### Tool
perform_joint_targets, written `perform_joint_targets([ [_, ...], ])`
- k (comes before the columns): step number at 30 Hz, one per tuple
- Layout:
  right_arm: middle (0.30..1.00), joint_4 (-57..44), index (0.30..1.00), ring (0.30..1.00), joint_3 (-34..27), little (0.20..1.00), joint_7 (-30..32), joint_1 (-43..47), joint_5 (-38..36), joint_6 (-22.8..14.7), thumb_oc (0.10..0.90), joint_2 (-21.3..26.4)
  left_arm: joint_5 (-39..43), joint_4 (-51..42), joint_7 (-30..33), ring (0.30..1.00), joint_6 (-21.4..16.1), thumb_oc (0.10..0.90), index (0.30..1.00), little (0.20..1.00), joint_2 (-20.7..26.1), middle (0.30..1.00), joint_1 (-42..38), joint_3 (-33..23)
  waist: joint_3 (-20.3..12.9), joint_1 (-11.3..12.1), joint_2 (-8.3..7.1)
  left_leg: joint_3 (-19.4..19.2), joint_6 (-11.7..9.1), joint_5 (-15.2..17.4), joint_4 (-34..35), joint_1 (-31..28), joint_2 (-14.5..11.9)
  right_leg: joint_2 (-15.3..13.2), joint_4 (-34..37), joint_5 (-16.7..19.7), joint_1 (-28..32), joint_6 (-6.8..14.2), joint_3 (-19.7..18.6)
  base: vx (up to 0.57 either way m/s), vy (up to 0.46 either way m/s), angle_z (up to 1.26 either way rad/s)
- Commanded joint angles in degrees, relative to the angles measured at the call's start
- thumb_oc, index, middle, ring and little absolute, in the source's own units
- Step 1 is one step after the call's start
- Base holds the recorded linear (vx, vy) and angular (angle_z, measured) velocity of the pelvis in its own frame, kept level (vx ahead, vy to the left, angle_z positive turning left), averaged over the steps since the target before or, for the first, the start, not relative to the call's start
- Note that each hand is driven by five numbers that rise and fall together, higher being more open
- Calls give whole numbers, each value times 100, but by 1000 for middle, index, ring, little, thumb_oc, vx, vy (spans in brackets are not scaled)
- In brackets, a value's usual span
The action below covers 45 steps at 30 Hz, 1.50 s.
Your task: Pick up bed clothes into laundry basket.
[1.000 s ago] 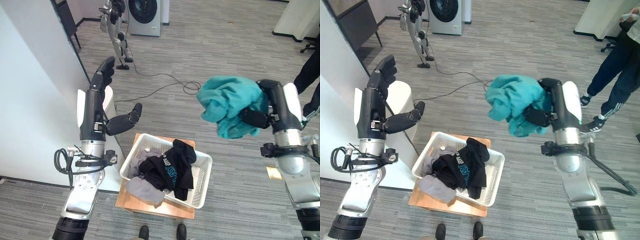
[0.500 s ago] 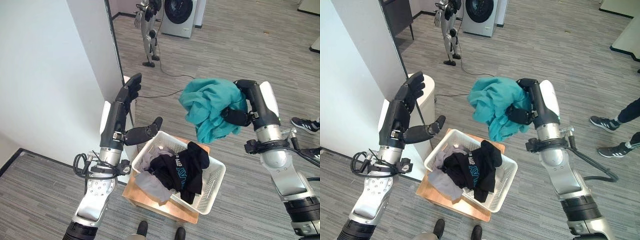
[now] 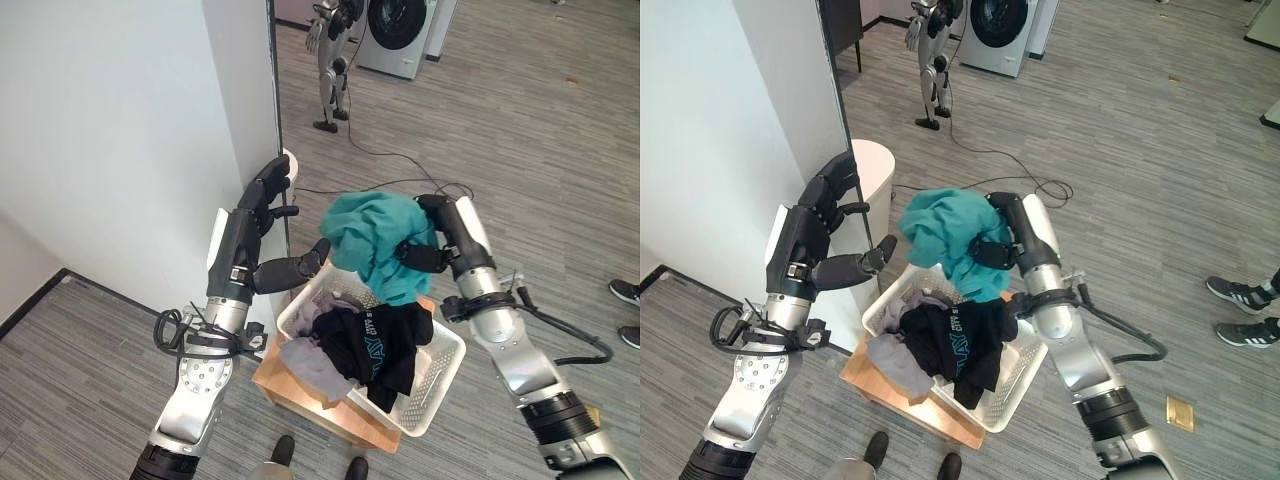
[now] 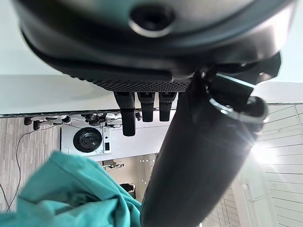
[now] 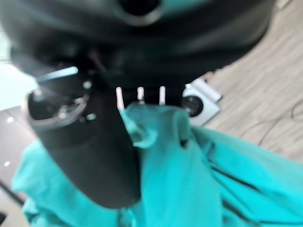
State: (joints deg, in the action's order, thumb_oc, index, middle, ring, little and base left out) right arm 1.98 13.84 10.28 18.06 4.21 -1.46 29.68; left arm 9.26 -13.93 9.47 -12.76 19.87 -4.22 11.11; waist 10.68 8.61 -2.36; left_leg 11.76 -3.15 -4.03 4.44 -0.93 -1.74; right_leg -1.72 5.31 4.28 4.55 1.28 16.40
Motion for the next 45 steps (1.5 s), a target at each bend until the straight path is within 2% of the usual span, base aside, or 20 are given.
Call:
perform_joint_targets([
  [1,300,-2,300,300,-353,300,237,377,108,-385,400,77,141,71,516,900,-260,800,900,900,244,900,-18,-656,-570,281,-213,-259,-98,346,56,68,-68,-425,-368,-1301,638,332,274,0,0,0],
  [12,300,704,300,300,-314,300,225,-539,255,-258,400,-252,153,80,541,900,-265,800,900,900,189,900,208,-685,-482,165,-123,-319,-68,386,56,45,-50,-448,-317,-1313,645,341,256,3,0,1],
  [17,300,1496,300,300,88,300,148,-567,358,-121,400,-476,213,124,462,900,-254,800,900,900,171,900,223,-538,-410,193,-90,-324,-69,386,56,74,-43,-450,-252,-1300,629,343,257,0,0,0],
  [18,799,1995,799,799,261,799,205,-415,342,-61,733,-589,278,122,429,900,-262,800,900,900,179,900,198,-455,-387,244,-89,-322,-76,374,56,93,-37,-451,-214,-1286,637,342,282,0,0,0],
  [19,900,2003,900,900,264,900,207,-408,341,-65,800,-591,278,123,429,900,-262,800,900,900,180,900,197,-458,-385,241,-90,-322,-76,374,56,93,-36,-450,-212,-1285,638,342,283,0,0,0],
  [20,900,2528,900,900,422,900,305,-159,374,67,800,-655,358,136,407,900,-269,800,900,900,192,900,162,-371,-378,312,-92,-310,-83,362,56,126,-19,-443,-183,-1279,644,344,303,0,0,0],
  [22,900,2771,900,900,515,900,335,41,433,96,800,-659,389,138,411,900,-276,800,900,900,203,900,131,-332,-357,357,-99,-301,-87,351,56,149,-15,-441,-166,-1274,647,343,330,-13,1,4],
  [27,900,2929,900,900,522,900,488,518,546,140,800,-449,398,177,427,900,-259,800,900,900,238,900,12,-268,-340,374,-108,-299,-82,353,56,173,10,-434,-123,-1241,652,349,313,-7,2,2],
  [31,900,1950,900,900,93,900,612,644,679,130,800,-51,521,238,357,900,-237,800,900,900,197,900,17,-274,-376,253,-93,-366,-61,379,56,135,12,-446,-143,-1239,656,348,231,0,0,0],
  [34,900,1366,900,900,-177,900,643,563,757,124,800,65,744,319,248,900,-175,800,900,900,143,900,32,-238,-397,154,-72,-394,-45,391,56,110,4,-452,-221,-1255,624,344,164,-13,6,-1],
  [35,900,811,900,900,-418,900,639,462,819,96,800,121,858,404,177,900,-94,800,900,900,113,900,37,-240,-420,25,-45,-431,-33,401,56,82,-10,-460,-315,-1269,583,336,89,-57,8,-7],
  [37,900,308,900,900,-640,900,590,238,784,52,800,67,886,443,150,900,-49,800,900,900,79,900,45,-244,-439,-95,-21,-479,-27,410,56,49,-32,-453,-388,-1289,546,322,6,-56,6,-14],
  [40,900,107,900,900,-693,900,538,117,784,49,800,29,889,451,131,900,-35,800,900,900,70,900,67,-235,-457,-118,-18,-505,-25,420,56,33,-43,-448,-405,-1302,542,315,-33,-35,-6,-17],
  [41,900,-252,900,900,-760,900,427,-132,702,-32,800,-101,899,481,106,900,16,800,900,900,42,900,110,-234,-483,-228,-9,-580,-30,422,56,-6,-77,-424,-410,-1312,538,300,-107,-91,-28,-21],
  [45,900,-867,900,900,-608,900,202,-525,664,-179,800,-363,825,518,122,900,72,800,900,900,12,900,114,-183,-490,-408,14,-797,-66,393,56,-88,-217,-321,-363,-1299,504,260,-403,-119,-39,-33],
])
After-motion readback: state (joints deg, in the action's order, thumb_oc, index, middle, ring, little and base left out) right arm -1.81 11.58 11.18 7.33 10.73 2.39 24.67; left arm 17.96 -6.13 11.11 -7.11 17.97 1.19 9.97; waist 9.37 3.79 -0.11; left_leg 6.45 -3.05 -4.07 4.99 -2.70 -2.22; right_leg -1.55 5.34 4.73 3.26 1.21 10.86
